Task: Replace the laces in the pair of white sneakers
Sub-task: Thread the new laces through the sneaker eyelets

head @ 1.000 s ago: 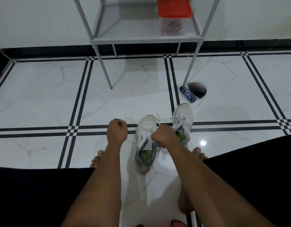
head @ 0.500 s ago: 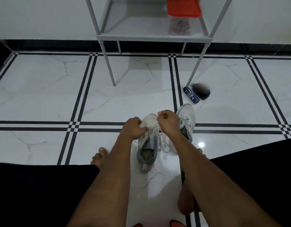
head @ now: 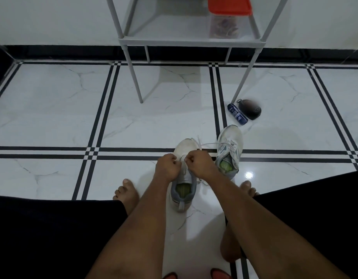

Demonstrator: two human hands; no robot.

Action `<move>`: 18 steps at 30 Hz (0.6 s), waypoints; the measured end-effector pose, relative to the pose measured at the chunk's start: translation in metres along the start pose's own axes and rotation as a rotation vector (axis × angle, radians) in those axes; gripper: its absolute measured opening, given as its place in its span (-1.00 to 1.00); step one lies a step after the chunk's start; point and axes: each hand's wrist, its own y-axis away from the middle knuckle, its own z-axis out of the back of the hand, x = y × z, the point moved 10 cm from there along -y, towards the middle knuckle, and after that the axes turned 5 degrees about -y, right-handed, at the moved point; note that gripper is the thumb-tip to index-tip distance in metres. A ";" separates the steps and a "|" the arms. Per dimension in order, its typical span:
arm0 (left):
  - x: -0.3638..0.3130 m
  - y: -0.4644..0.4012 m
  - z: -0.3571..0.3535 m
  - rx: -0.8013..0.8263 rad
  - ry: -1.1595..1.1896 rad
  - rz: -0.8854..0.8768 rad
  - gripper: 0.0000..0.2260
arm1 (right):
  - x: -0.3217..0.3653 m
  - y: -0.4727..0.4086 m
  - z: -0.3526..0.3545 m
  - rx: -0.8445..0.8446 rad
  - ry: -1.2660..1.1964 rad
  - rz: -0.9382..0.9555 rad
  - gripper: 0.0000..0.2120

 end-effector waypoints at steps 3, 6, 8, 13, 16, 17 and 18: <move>0.007 0.003 -0.001 -0.017 0.087 0.017 -0.79 | 0.002 -0.003 -0.014 0.049 0.108 0.009 -0.80; 0.011 0.004 -0.001 -0.011 0.123 0.041 -0.78 | -0.002 -0.008 -0.025 0.085 0.185 -0.020 -0.82; 0.012 0.005 -0.002 -0.005 0.139 0.050 -0.77 | -0.006 -0.010 -0.029 0.093 0.202 -0.043 -0.83; 0.016 0.009 -0.005 -0.003 0.177 0.079 -0.74 | -0.014 -0.008 -0.030 0.055 0.189 -0.071 -0.68; 0.016 0.009 -0.005 0.011 0.197 0.086 -0.74 | -0.013 -0.007 -0.030 0.041 0.202 -0.072 -0.64; 0.015 0.010 -0.004 0.019 0.202 0.090 -0.73 | -0.014 -0.007 -0.031 0.041 0.206 -0.078 -0.64; 0.015 0.010 -0.005 0.028 0.210 0.091 -0.73 | -0.014 -0.007 -0.031 0.043 0.204 -0.087 -0.65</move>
